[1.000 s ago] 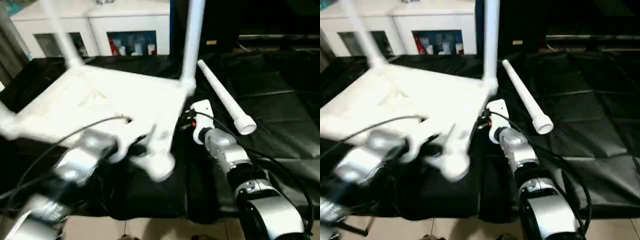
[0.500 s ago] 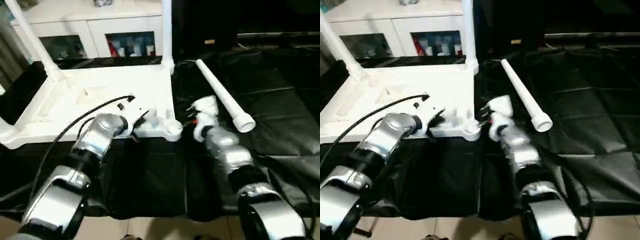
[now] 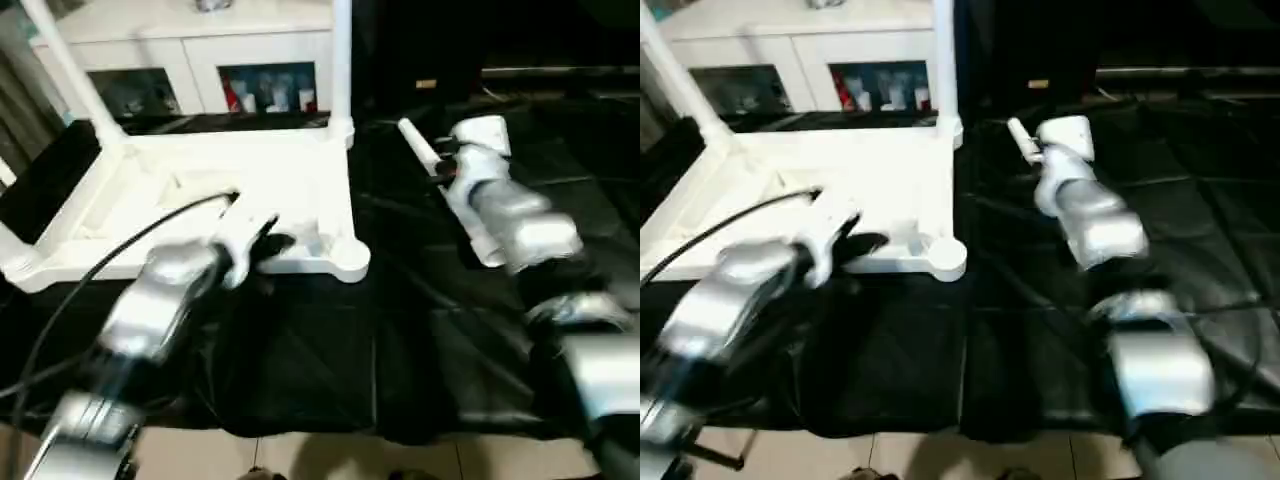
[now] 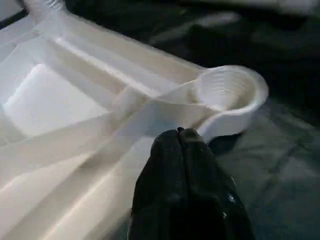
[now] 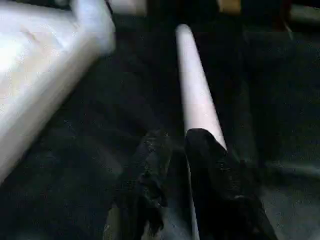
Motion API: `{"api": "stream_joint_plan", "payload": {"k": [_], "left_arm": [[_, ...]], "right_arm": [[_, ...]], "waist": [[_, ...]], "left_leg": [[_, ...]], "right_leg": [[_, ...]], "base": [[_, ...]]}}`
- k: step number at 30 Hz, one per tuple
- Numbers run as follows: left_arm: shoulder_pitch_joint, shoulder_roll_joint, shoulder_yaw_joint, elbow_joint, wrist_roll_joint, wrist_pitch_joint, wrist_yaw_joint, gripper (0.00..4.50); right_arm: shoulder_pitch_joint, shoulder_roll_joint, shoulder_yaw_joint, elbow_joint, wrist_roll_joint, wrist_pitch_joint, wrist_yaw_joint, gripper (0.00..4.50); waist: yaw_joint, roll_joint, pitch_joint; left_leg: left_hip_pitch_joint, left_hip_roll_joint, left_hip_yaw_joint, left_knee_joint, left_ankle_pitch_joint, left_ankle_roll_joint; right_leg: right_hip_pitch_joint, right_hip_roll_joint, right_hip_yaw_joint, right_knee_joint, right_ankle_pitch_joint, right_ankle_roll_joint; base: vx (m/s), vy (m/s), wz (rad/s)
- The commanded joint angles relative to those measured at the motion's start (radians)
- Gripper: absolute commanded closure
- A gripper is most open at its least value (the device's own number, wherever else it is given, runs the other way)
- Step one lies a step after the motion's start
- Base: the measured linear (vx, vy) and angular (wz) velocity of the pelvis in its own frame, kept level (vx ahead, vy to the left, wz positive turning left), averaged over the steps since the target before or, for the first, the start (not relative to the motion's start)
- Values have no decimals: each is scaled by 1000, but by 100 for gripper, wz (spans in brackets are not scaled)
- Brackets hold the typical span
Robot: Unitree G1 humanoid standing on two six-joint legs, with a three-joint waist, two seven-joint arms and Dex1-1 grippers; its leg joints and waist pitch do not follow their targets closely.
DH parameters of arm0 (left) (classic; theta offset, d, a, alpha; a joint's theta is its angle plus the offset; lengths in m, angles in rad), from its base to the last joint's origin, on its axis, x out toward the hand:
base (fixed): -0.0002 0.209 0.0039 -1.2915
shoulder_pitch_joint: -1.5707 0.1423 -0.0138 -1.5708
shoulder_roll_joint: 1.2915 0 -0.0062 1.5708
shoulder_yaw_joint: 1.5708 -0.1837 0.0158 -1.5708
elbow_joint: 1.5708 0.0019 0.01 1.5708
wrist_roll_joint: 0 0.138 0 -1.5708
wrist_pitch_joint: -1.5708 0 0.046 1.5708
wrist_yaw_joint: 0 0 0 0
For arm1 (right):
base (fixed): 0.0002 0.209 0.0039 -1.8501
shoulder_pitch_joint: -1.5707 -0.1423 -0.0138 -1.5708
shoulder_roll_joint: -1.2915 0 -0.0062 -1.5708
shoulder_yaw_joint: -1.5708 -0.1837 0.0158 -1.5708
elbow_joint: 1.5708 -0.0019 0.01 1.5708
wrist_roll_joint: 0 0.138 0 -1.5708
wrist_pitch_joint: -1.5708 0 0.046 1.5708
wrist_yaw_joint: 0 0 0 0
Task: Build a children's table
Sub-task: Rotate table base, then pick table leg
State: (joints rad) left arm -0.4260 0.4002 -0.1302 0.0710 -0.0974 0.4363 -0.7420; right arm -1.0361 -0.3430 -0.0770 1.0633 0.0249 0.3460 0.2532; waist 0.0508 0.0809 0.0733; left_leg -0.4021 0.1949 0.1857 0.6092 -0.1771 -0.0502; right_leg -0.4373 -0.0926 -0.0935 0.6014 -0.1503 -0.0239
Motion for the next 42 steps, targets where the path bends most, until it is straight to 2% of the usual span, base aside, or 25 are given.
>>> {"api": "stream_joint_plan", "payload": {"k": [1,2,5,6,7,9,11,12,13,14,15,16,19,20,21,23,24,27,30,33,37,38,42], "left_arm": [[16,14,19,-96,-38,15,-18,450],[28,18,22,-133,-51,43,-15,450],[54,27,33,-211,-88,105,-18,409],[64,28,42,-239,-103,131,-16,409],[100,46,55,-324,-136,198,-25,401],[128,67,56,-381,-147,232,-38,372],[143,81,56,-411,-162,254,-46,365],[156,94,59,-442,-179,277,-53,359],[160,97,60,-451,-184,284,-53,359],[174,113,68,-494,-208,323,-52,333],[180,119,73,-512,-216,338,-49,333],[189,122,78,-529,-222,351,-45,326],[202,135,93,-571,-240,398,-32,322],[204,138,98,-580,-243,408,-28,314],[207,140,102,-590,-245,416,-25,286],[212,144,107,-607,-255,431,-20,284],[216,149,109,-620,-261,441,-17,277],[218,161,116,-658,-284,475,-8,238],[215,164,119,-665,-288,483,-6,212],[208,170,118,-671,-291,491,-6,192],[199,186,116,-670,-301,495,-5,161],[196,194,115,-668,-305,496,-8,145],[191,221,114,-670,-310,503,-21,116]], "right_arm": [[-47,-17,8,44,-16,23,6,336],[-61,-25,13,65,-22,19,7,329],[-96,-38,19,111,-31,22,24,303],[-107,-42,23,124,-38,19,29,293],[-136,-48,29,166,-50,24,57,285],[-150,-51,34,192,-60,27,70,269],[-153,-53,43,205,-68,32,76,259],[-156,-55,48,214,-75,30,67,240],[-157,-56,49,217,-77,29,65,240],[-163,-57,47,233,-82,25,51,228],[-165,-57,42,238,-82,24,44,228],[-166,-57,40,241,-82,24,42,221],[-169,-59,39,259,-85,26,47,201],[-167,-60,42,263,-88,27,49,194],[-166,-60,45,265,-92,29,53,180],[-166,-61,53,270,-102,38,62,163],[-165,-62,64,274,-114,47,69,157],[-166,-70,93,286,-146,79,89,131],[-168,-74,104,291,-157,101,96,128],[-172,-82,104,297,-162,130,109,128],[-179,-90,105,302,-170,164,153,128],[-180,-93,104,304,-170,174,177,155],[-178,-107,90,306,-164,194,209,165]], "waist": [[0,-21,-63],[2,-20,-63],[1,-21,-54],[0,-21,-45],[-1,-20,-36],[-5,-23,-30],[-5,-26,-21],[-5,-28,-19],[-3,-25,-16],[-2,-31,-12],[-1,-31,-10],[-1,-33,-8],[2,-32,-2],[3,-32,2],[4,-33,3],[6,-35,5],[6,-36,9],[5,-37,15],[6,-41,20],[7,-39,25],[7,-41,25],[8,-40,25],[9,-44,26]], "left_leg": [[19,23,-8,-68,-190,68],[18,23,-10,-67,-187,67],[20,25,-7,-68,-197,68],[20,25,-7,-72,-229,60],[20,26,-9,-75,-254,49],[18,27,-10,-77,-259,45],[19,24,-8,-78,-257,50],[18,26,-9,-78,-247,47],[19,26,-9,-78,-242,47],[18,27,-8,-79,-231,44],[16,27,-10,-79,-224,47],[15,27,-7,-77,-202,53],[15,26,-4,-75,-160,72],[15,26,-4,-76,-154,77],[14,26,-4,-74,-134,85],[12,25,-1,-73,-102,103],[12,25,0,-73,-108,109],[14,27,0,-75,-135,98],[18,29,-1,-79,-176,72],[20,29,-1,-80,-188,53],[19,28,1,-78,-154,64],[19,27,1,-77,-149,68],[19,29,1,-77,-150,70]], "right_leg": [[62,-41,39,-64,-227,-224],[64,-43,40,-58,-221,-228],[61,-41,41,-57,-220,-241],[58,-42,41,-61,-259,-233],[57,-43,41,-62,-283,-229],[57,-43,42,-62,-279,-231],[53,-40,43,-66,-282,-230],[55,-43,44,-62,-275,-237],[55,-43,45,-62,-271,-244],[55,-45,47,-59,-257,-253],[57,-45,47,-57,-251,-256],[57,-45,49,-54,-227,-263],[57,-43,50,-49,-184,-280],[55,-42,51,-50,-177,-282],[56,-42,51,-47,-157,-287],[54,-40,53,-44,-124,-296],[53,-40,52,-46,-135,-299],[52,-41,53,-50,-175,-297],[50,-44,55,-54,-234,-281],[49,-45,58,-54,-244,-273],[51,-41,60,-47,-182,-292],[52,-42,59,-46,-176,-297],[52,-44,61,-48,-191,-299]], "base": [[0,0,0],[0,0,0],[0,0,0],[0,0,0],[0,0,0],[0,0,0],[0,0,0],[0,0,0],[0,0,0],[0,0,0],[0,0,0],[0,0,0],[0,0,0],[0,0,0],[0,0,0],[0,0,0],[0,0,0],[0,0,0],[0,0,0],[0,0,0],[0,0,0],[0,0,0],[0,0,0]]}}
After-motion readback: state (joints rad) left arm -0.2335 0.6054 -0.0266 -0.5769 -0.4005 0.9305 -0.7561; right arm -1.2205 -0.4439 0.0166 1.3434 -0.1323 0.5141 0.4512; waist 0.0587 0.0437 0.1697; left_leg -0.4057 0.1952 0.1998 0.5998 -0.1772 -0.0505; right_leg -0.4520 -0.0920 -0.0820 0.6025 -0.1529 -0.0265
